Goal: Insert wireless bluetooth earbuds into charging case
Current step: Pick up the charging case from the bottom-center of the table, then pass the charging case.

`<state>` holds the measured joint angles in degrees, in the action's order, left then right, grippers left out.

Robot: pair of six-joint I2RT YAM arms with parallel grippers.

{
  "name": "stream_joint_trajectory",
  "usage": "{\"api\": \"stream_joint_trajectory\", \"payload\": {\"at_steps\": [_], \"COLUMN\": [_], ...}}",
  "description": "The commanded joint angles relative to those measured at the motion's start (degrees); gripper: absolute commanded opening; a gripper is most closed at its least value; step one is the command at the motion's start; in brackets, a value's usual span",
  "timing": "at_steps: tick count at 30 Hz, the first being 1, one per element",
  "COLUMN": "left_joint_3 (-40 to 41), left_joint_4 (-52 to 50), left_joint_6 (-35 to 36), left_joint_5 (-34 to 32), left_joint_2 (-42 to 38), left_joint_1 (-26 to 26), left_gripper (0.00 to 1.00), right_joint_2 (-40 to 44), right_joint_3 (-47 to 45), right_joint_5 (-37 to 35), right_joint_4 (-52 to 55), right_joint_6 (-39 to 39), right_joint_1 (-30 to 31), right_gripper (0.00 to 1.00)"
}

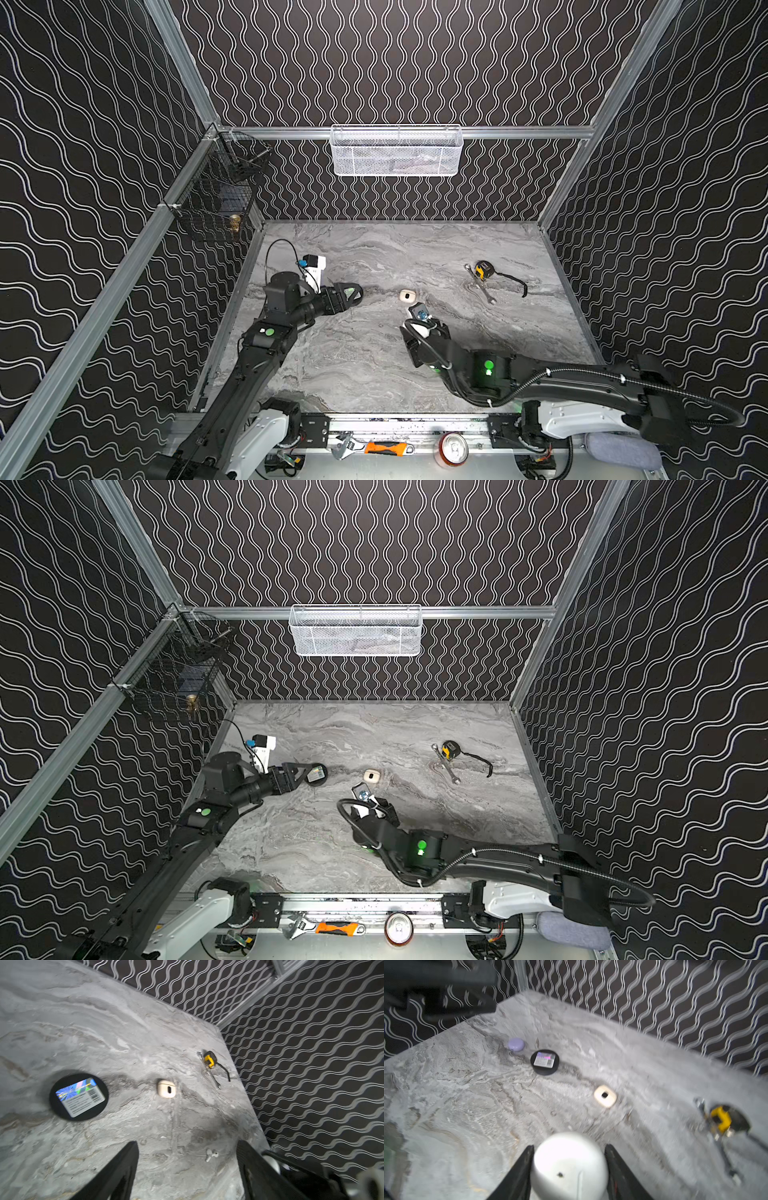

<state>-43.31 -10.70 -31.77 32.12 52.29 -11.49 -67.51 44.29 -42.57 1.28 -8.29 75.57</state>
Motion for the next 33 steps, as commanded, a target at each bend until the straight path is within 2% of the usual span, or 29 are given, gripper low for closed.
{"api": "stream_joint_trajectory", "payload": {"at_steps": [1, 8, 11, 18, 24, 33], "left_joint_3": [-5.8, -14.7, -16.2, -15.4, -13.8, -10.7], "left_joint_4": [-10.7, -22.3, -24.7, -25.5, -20.6, -16.0], "left_joint_6": [6.5, 12.4, 14.1, 15.9, 14.7, 13.4], "left_joint_5": [2.6, 3.2, 2.1, 7.8, 19.1, 20.8], "left_joint_2": [1.2, -0.9, -3.5, -9.0, -10.1, -13.2], "left_joint_1": [0.0, 0.0, 0.0, 0.0, 0.0, 0.0], "left_gripper": [0.78, 0.78, 0.78, 0.74, 0.69, 0.67], "right_joint_2": [1.7, -1.9, -0.6, 4.5, 2.2, -1.3], "right_joint_3": [0.2, -3.6, -4.0, -2.7, -1.9, 2.5], "right_joint_5": [0.7, 1.9, 3.9, 8.5, 8.5, 10.8], "right_joint_4": [-16.4, -35.7, -38.4, -29.8, -30.7, -29.9], "right_joint_6": [17.3, 39.9, 45.2, 46.2, 48.5, 49.9], "right_joint_1": [0.6, 0.8, 0.8, 0.8, 1.0, 1.0], "right_gripper": [0.39, 0.35, 0.36, 0.38, 0.36, 0.35]}}
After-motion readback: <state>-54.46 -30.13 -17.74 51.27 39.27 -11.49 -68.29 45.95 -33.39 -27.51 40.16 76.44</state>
